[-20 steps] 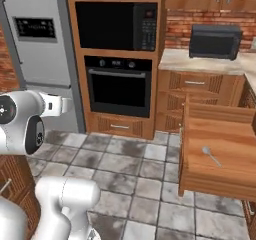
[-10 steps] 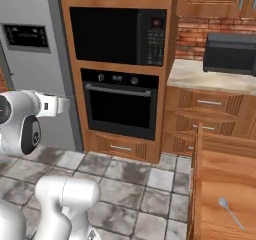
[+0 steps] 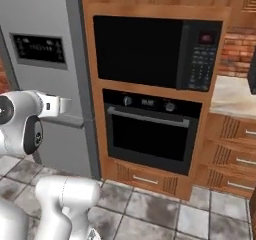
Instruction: Pick up the metallic utensils from the counter and place them in the open drawer. Make sure not to pick up any wooden utensils.
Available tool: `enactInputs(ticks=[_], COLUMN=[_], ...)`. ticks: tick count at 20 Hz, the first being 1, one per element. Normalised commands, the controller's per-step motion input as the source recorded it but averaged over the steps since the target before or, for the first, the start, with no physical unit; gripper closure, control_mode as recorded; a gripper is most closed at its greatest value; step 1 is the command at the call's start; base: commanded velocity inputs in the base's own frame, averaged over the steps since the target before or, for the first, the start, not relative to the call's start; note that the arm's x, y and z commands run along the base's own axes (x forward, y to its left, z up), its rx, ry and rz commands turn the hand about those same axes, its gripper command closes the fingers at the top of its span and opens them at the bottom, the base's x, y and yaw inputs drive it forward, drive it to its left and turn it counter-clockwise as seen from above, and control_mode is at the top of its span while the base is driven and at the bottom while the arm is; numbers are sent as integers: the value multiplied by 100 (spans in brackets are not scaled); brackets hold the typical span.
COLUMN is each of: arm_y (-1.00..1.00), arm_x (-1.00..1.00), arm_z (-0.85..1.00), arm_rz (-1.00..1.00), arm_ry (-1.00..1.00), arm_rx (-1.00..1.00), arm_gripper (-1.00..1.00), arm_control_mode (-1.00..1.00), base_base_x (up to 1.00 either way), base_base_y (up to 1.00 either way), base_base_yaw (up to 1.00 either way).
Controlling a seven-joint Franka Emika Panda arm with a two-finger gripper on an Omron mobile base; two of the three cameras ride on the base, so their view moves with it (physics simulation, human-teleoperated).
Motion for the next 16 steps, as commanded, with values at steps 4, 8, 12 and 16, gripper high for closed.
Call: enactInputs(ticks=[4, 8, 12, 16], arm_y=[0, 0, 0, 0], arm_x=[0, 0, 0, 0], arm_z=[0, 0, 0, 0], arm_rz=[0, 0, 0, 0], arm_ry=[0, 0, 0, 0], arm_rx=[0, 0, 0, 0], arm_gripper=[-100, -100, -100, -100], arm_control_mode=[100, 100, 100, 100], base_base_x=[100, 92, 39, 49], base_base_y=[40, 36, 12, 0], base_base_yaw=[51, 67, 91, 98])
